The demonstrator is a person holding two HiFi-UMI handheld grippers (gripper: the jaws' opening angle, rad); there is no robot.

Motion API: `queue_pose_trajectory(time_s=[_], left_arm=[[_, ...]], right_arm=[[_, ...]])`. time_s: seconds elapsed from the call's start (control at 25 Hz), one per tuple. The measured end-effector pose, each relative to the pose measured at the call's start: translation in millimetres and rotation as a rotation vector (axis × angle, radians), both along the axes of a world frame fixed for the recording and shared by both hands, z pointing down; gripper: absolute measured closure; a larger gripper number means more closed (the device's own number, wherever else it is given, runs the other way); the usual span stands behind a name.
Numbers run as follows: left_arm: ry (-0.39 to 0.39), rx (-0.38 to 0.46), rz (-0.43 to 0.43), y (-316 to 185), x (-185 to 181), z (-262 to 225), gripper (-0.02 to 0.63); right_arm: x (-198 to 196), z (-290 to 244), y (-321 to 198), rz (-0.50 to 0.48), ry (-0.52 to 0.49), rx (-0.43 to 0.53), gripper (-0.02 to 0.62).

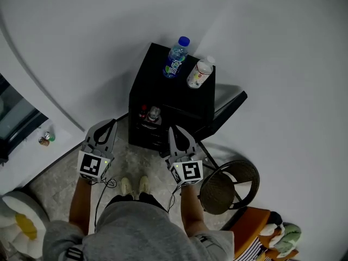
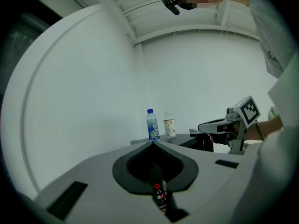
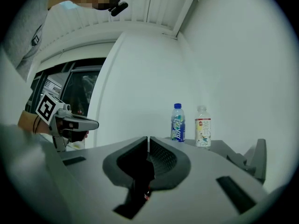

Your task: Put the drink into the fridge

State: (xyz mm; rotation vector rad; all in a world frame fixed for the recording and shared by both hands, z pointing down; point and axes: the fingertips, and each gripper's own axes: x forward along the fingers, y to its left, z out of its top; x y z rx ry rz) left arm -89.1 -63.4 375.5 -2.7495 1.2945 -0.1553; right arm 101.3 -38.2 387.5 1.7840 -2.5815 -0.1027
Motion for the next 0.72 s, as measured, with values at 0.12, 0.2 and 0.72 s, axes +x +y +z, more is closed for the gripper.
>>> queue_pose_trajectory(time_s=[0.12, 0.2, 0.72], left_arm=[[0.003, -0.004, 0.008, 6.6, 0.8, 3.6, 0.604], [0.006, -0.009, 0.014, 9.6, 2.5, 4.3, 0.604], [0.028, -0.02, 0.041, 9.2, 8.3, 2.0, 0.604]], right_arm=[[-0.5, -1.4, 12.4, 0.004, 0.004, -0.005, 0.56], [-0.9, 0.8, 18.6, 0.008, -0.001, -0.011, 0.56], [0.1, 2.3, 22.3, 0.035, -0.024, -0.016, 0.56]])
